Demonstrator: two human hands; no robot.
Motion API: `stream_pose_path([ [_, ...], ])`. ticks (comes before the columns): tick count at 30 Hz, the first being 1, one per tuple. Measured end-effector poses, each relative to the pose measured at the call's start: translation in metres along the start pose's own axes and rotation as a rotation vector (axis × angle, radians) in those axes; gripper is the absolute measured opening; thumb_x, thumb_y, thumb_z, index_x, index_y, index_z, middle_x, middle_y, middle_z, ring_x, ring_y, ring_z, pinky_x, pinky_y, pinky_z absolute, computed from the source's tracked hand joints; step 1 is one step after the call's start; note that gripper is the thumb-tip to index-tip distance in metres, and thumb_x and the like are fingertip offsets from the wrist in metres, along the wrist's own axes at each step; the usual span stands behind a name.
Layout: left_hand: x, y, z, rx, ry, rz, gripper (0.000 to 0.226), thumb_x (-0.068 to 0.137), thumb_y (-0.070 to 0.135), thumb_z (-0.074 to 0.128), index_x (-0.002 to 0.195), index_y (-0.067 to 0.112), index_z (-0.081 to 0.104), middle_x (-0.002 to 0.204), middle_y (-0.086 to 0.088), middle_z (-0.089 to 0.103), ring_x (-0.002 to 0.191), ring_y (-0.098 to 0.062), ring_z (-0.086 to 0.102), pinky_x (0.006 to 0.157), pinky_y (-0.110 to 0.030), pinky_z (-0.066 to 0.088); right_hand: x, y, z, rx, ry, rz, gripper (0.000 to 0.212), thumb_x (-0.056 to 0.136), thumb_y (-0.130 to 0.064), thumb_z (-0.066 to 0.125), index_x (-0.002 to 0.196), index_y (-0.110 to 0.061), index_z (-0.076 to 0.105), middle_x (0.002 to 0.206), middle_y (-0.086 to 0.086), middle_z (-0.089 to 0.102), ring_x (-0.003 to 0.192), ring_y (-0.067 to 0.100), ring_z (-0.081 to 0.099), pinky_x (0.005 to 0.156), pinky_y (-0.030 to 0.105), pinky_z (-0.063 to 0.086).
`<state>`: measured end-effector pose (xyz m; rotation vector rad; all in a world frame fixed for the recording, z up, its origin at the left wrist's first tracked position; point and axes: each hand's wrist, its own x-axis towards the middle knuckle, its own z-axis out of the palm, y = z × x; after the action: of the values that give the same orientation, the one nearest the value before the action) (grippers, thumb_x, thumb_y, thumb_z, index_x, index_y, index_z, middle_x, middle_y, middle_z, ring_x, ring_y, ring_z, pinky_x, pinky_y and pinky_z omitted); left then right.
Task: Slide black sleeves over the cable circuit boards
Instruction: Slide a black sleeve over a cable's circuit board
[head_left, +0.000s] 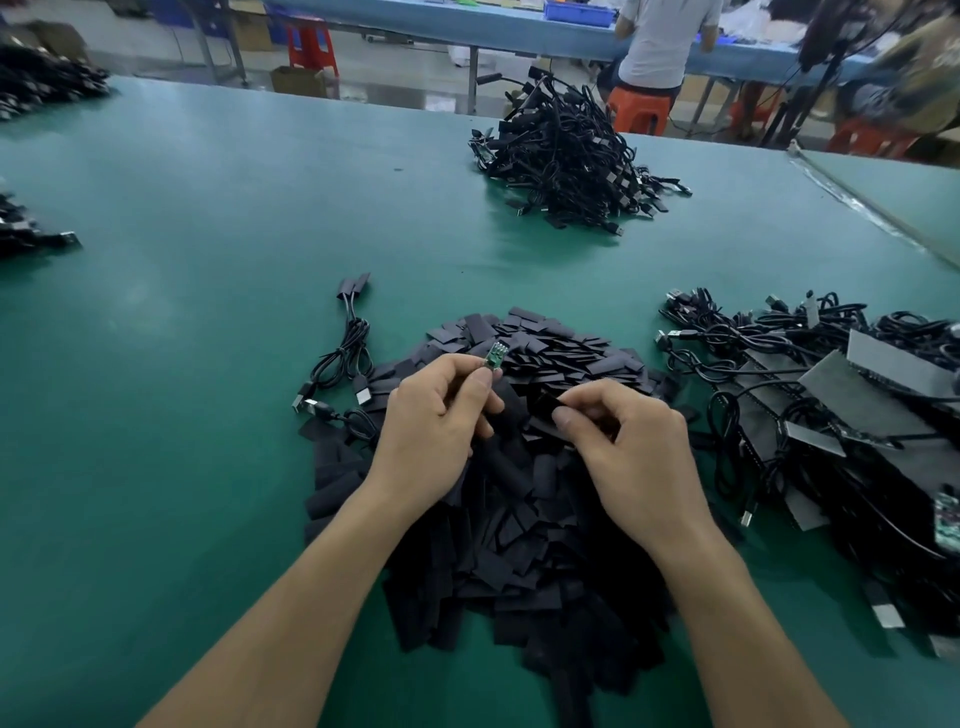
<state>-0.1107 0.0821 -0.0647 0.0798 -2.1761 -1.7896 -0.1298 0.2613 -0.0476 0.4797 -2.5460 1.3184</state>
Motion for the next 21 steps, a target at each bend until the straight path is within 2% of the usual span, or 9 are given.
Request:
stream_pose_path([
  [4, -0.0034, 0.0026, 0.0007, -0.045, -0.072, 0.007, 0.014, 0.101, 0.016, 0.055, 0.095, 0.024, 0.065, 0.079, 0.008, 0.074, 0.060, -0.008, 0.065, 0.053, -0.010, 0.043, -0.0008, -0.0021, 0.0012, 0.088, -0.073, -0.052, 0.017, 0.091, -0.015, 0.069, 0.101, -0.028, 0.076, 0.090, -0.023, 0.072, 0.090, -0.007, 0.065, 0.078, 0.006, 0.046],
  [7, -0.0042, 0.0014, -0.0013, -0.056, -0.136, 0.058, 0.006, 0.097, 0.022, 0.063, 0.097, 0.027, 0.066, 0.075, 0.006, 0.073, 0.062, -0.009, 0.065, 0.060, -0.018, 0.050, -0.0015, -0.0049, 0.0039, 0.162, -0.101, -0.051, 0.020, 0.089, -0.013, 0.072, 0.101, -0.029, 0.074, 0.087, -0.024, 0.071, 0.084, -0.005, 0.066, 0.074, 0.006, 0.046],
  [10, -0.0033, -0.0012, -0.0025, -0.054, -0.177, 0.063, 0.016, 0.089, 0.033, 0.068, 0.104, 0.030, 0.068, 0.077, 0.003, 0.075, 0.064, -0.010, 0.065, 0.066, -0.031, 0.055, -0.0028, -0.0057, 0.0054, 0.180, -0.094, -0.056, 0.025, 0.086, -0.013, 0.075, 0.095, -0.036, 0.069, 0.081, -0.024, 0.068, 0.075, -0.003, 0.065, 0.066, 0.006, 0.044],
  [13, -0.0019, -0.0031, -0.0026, -0.079, -0.177, 0.046, 0.019, 0.086, 0.036, 0.069, 0.105, 0.034, 0.068, 0.076, 0.001, 0.075, 0.060, -0.011, 0.062, 0.063, -0.032, 0.053, -0.0040, -0.0063, 0.0049, 0.142, -0.085, -0.057, 0.028, 0.077, -0.020, 0.084, 0.100, -0.030, 0.072, 0.076, -0.016, 0.066, 0.072, 0.000, 0.062, 0.065, 0.008, 0.044],
  [16, -0.0010, -0.0049, -0.0021, -0.086, -0.175, 0.033, 0.020, 0.085, 0.036, 0.070, 0.104, 0.037, 0.068, 0.077, 0.000, 0.076, 0.059, -0.013, 0.063, 0.062, -0.034, 0.055, -0.0041, -0.0073, 0.0046, 0.057, -0.069, -0.103, 0.031, 0.072, -0.023, 0.087, 0.100, -0.028, 0.075, 0.082, -0.017, 0.068, 0.077, 0.001, 0.061, 0.068, 0.009, 0.044],
  [18, -0.0009, -0.0055, -0.0022, -0.080, -0.171, 0.035, 0.019, 0.086, 0.032, 0.071, 0.104, 0.035, 0.067, 0.076, 0.000, 0.076, 0.059, -0.015, 0.064, 0.062, -0.033, 0.056, -0.0042, -0.0088, 0.0048, -0.031, -0.071, -0.153, 0.026, 0.075, -0.026, 0.085, 0.100, -0.026, 0.077, 0.088, -0.016, 0.070, 0.081, 0.002, 0.063, 0.072, 0.016, 0.048],
  [21, -0.0010, -0.0053, -0.0025, -0.073, -0.170, 0.039, 0.018, 0.091, 0.024, 0.072, 0.106, 0.031, 0.067, 0.075, -0.001, 0.076, 0.058, -0.016, 0.065, 0.062, -0.031, 0.055, -0.0038, -0.0094, 0.0058, -0.145, -0.069, -0.212, 0.025, 0.079, -0.028, 0.081, 0.103, -0.023, 0.077, 0.092, -0.007, 0.072, 0.088, 0.013, 0.065, 0.079, 0.037, 0.054],
])
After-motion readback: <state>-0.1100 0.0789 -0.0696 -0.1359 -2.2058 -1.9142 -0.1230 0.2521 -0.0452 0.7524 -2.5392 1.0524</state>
